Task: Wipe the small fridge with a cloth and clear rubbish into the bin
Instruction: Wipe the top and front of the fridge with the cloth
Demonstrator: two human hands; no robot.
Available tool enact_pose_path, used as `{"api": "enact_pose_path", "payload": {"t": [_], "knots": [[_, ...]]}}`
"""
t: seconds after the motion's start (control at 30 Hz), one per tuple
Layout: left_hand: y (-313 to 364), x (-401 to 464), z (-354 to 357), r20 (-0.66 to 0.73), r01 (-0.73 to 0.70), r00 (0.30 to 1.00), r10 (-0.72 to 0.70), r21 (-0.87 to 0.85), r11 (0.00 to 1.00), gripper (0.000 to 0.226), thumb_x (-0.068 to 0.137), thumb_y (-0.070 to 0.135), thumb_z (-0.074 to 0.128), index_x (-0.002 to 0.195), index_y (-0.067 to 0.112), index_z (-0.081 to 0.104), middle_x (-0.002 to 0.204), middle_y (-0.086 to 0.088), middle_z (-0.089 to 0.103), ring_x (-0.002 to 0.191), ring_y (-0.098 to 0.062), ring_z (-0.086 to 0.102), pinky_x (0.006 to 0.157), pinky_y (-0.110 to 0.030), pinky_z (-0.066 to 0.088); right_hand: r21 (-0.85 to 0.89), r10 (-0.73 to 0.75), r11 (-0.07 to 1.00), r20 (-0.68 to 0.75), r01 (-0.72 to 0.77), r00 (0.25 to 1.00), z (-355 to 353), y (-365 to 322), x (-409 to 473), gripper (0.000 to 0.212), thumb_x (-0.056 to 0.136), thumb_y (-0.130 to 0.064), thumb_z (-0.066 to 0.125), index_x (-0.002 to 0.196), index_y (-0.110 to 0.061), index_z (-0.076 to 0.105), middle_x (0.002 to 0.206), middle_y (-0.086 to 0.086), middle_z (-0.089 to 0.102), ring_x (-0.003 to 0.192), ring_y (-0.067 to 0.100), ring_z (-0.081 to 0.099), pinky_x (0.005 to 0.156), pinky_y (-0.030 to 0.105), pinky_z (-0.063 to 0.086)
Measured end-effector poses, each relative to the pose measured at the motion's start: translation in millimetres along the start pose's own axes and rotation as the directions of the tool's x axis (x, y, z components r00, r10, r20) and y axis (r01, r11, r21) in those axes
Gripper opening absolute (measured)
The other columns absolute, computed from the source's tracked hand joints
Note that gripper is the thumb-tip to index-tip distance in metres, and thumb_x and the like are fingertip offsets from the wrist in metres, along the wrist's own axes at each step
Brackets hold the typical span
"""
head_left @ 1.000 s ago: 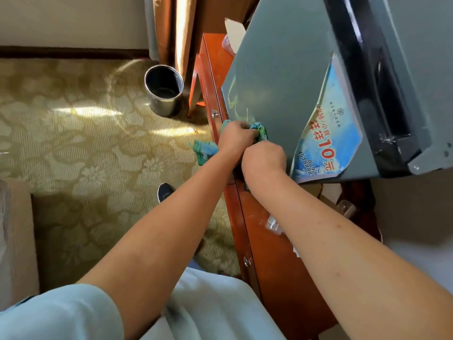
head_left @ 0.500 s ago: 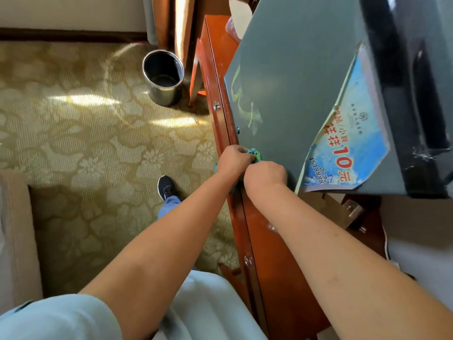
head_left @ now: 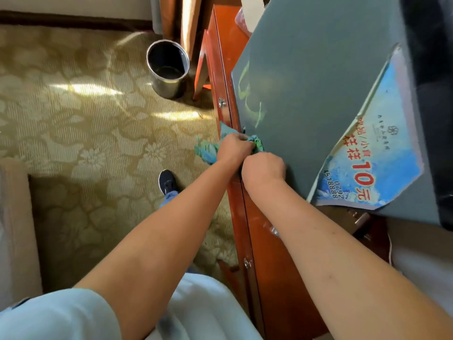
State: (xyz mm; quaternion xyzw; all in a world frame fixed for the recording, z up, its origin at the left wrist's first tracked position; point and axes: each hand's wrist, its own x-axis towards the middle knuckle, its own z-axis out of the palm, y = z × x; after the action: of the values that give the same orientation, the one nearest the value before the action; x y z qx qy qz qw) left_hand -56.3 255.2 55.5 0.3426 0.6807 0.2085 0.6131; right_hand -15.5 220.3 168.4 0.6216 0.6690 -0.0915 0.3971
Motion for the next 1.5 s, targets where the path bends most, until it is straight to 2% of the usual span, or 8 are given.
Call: {"api": "enact_pose_path", "payload": {"t": [0.27,0.5,0.63,0.87,1.0,1.17,1.3,1.5], "knots": [[-6.6,-16.3,3.9,0.023,0.024,0.999,-0.023,-0.066,0.998,0.008,0.081,0.019,0.074,0.073,0.022,0.071,0.080,-0.002,0.074,0.083,-0.022,0.071,0.077,-0.039,0.057,-0.038,0.010,0.999,0.114,-0.006,0.993,-8.7,4.6,-7.2,0.031,0.100,-0.008,0.049,0.126,-0.013,0.065,0.133,0.008,0.062,0.121,0.026,0.059,0.086,0.035,0.047],[71.7,-16.5,-33.7,-0.058,-0.155,0.986,0.156,0.012,0.988,0.006,0.082,0.023,0.072,0.078,0.018,0.072,0.081,-0.002,0.072,0.083,-0.020,0.067,0.072,-0.032,0.050,-0.056,0.020,0.998,-0.085,-0.025,0.996,-68.9,19.5,-8.6,0.032,0.101,-0.008,0.048,0.128,-0.013,0.064,0.131,0.009,0.063,0.120,0.027,0.060,0.078,0.034,0.043],[70.2,1.2,-33.4,-0.070,-0.149,0.986,0.150,0.018,0.989,0.005,0.081,0.021,0.069,0.080,0.017,0.072,0.063,0.006,0.060,0.070,-0.018,0.058,0.056,-0.028,0.036,-0.049,0.009,0.999,-0.084,-0.013,0.996,-67.6,14.9,10.3,0.034,0.102,-0.009,0.043,0.129,-0.013,0.064,0.134,0.009,0.062,0.122,0.026,0.059,0.081,0.033,0.044],[0.3,30.8,-7.1,0.004,0.020,1.000,-0.020,-0.011,1.000,0.005,0.081,0.021,0.072,0.081,0.020,0.076,0.085,0.000,0.076,0.087,-0.019,0.070,0.079,-0.034,0.057,-0.047,-0.008,0.999,0.087,0.012,0.996,-21.4,-6.3,33.9,0.036,0.102,-0.010,0.043,0.132,-0.013,0.062,0.138,0.008,0.059,0.126,0.026,0.056,0.091,0.034,0.046],[-5.1,15.7,-3.7,0.022,0.019,1.000,-0.017,-0.075,0.997,0.006,0.078,0.017,0.073,0.075,0.013,0.075,0.077,-0.008,0.074,0.078,-0.021,0.069,0.071,-0.040,0.057,-0.091,-0.001,0.996,0.135,0.014,0.991,-22.0,-3.7,21.2,0.033,0.101,-0.011,0.048,0.129,-0.015,0.064,0.136,0.007,0.061,0.125,0.025,0.057,0.091,0.034,0.047],[45.0,3.3,-26.5,-0.001,-0.066,0.998,0.066,-0.073,0.995,0.007,0.078,0.020,0.075,0.071,0.019,0.072,0.080,-0.007,0.074,0.085,-0.026,0.071,0.076,-0.040,0.058,-0.100,0.009,0.995,0.063,-0.002,0.998,-66.6,10.0,9.7,0.031,0.100,-0.011,0.051,0.128,-0.015,0.064,0.134,0.007,0.062,0.123,0.026,0.058,0.084,0.034,0.045],[87.1,6.8,-48.5,-0.049,-0.152,0.987,0.150,-0.035,0.988,0.010,0.080,0.022,0.074,0.079,0.012,0.075,0.084,-0.008,0.075,0.087,-0.024,0.070,0.079,-0.040,0.057,-0.125,0.005,0.992,-0.053,-0.011,0.999,-96.3,14.3,14.5,0.033,0.100,-0.010,0.051,0.130,-0.014,0.063,0.134,0.008,0.062,0.124,0.027,0.058,0.092,0.035,0.047],[61.5,36.7,-38.9,-0.031,-0.038,0.999,0.037,-0.048,0.998,0.022,0.069,0.027,0.066,0.083,0.013,0.076,0.079,-0.008,0.074,0.087,-0.026,0.071,0.079,-0.043,0.059,-0.087,-0.005,0.996,-0.028,0.003,1.000,-72.4,3.1,44.8,0.032,0.101,-0.010,0.046,0.128,-0.014,0.064,0.131,0.008,0.063,0.121,0.026,0.059,0.082,0.033,0.045]]}}
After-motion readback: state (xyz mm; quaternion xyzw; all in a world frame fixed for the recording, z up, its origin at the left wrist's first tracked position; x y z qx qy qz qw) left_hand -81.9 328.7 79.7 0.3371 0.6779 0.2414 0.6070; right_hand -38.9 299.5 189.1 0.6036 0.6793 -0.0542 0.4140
